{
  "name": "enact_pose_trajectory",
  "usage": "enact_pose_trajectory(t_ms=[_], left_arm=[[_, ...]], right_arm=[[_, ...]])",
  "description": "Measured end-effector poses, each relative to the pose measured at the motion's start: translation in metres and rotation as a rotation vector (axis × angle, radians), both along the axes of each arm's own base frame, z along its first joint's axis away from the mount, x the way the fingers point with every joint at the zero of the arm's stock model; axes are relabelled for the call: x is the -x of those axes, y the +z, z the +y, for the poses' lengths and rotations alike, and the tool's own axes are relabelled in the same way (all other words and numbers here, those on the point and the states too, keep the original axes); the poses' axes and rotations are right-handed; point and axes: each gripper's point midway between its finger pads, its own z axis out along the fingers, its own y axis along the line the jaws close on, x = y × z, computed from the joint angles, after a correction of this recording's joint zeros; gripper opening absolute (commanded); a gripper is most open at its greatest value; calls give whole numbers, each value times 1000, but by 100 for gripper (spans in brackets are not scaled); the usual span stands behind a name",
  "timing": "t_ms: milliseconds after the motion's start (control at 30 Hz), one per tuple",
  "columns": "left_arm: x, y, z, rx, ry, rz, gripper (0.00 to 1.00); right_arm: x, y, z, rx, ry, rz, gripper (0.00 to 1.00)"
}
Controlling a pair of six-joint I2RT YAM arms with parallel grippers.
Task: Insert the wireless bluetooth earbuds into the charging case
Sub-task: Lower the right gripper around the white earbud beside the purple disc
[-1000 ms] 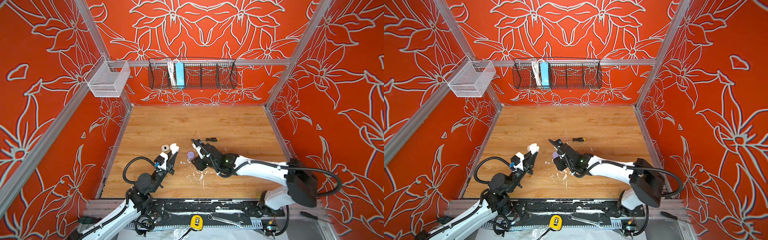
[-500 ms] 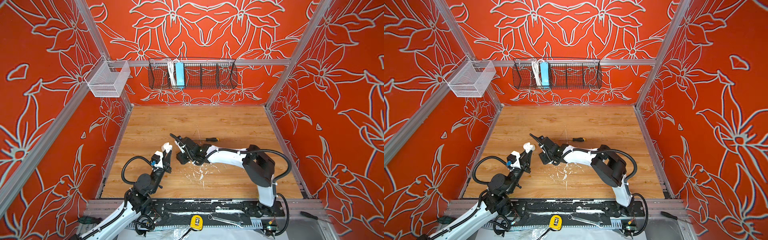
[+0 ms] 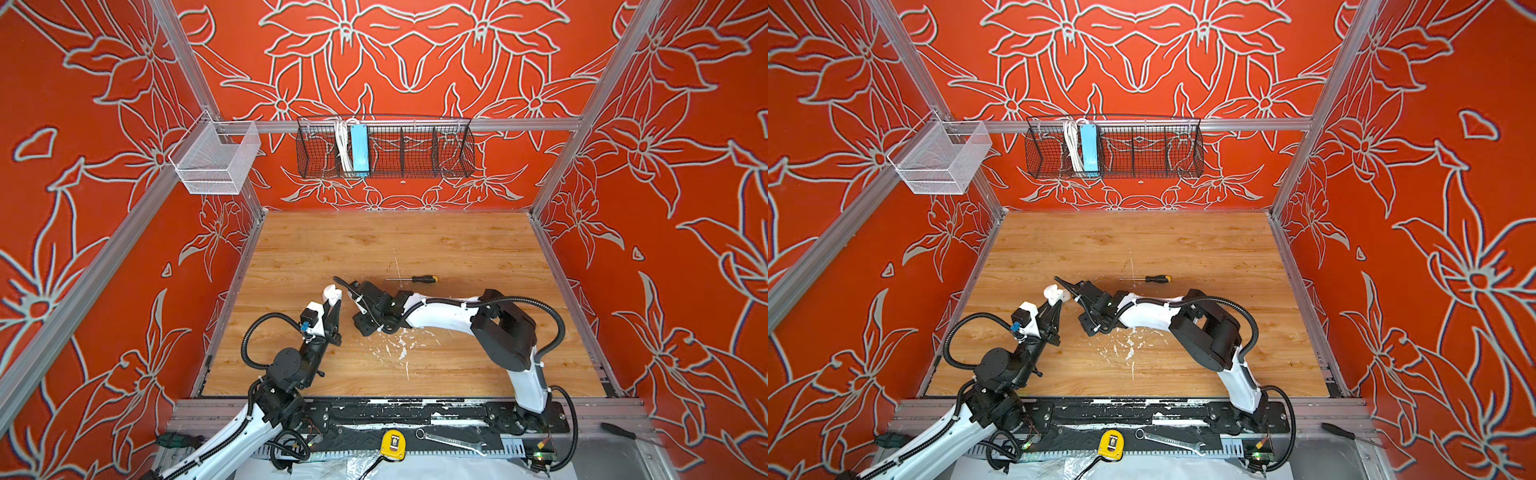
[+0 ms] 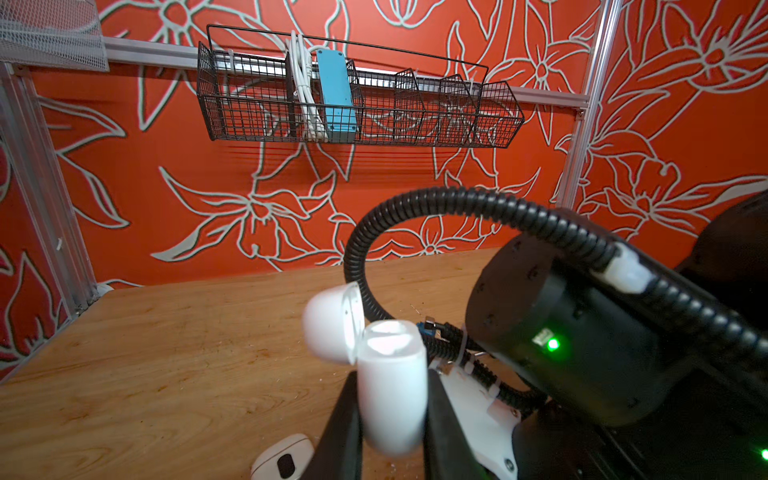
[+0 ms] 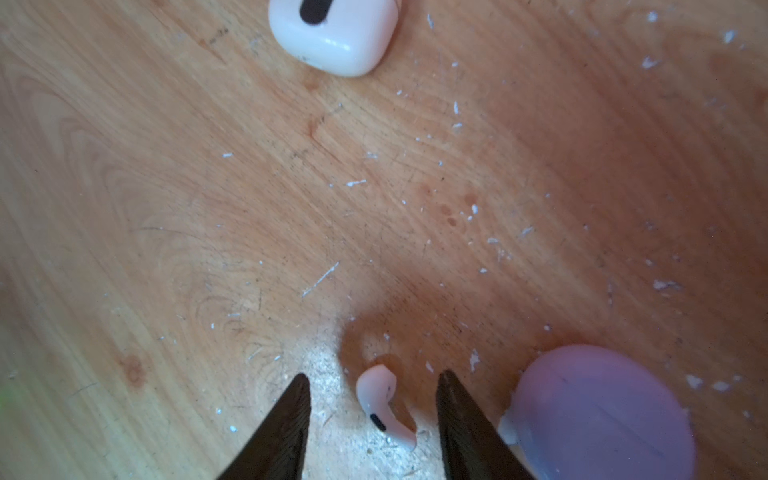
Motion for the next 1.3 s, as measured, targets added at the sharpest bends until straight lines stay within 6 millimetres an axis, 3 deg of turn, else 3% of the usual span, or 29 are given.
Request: enact_pose_trajectory(t_ms=[900,1300], left_arm=[[0,0,0,0,3,1,0],[0,-1,0,0,-2,6,0]], right_arm=[[25,-6,8,26,13,8,43],[17,-6,1,66,-43,-52,43]])
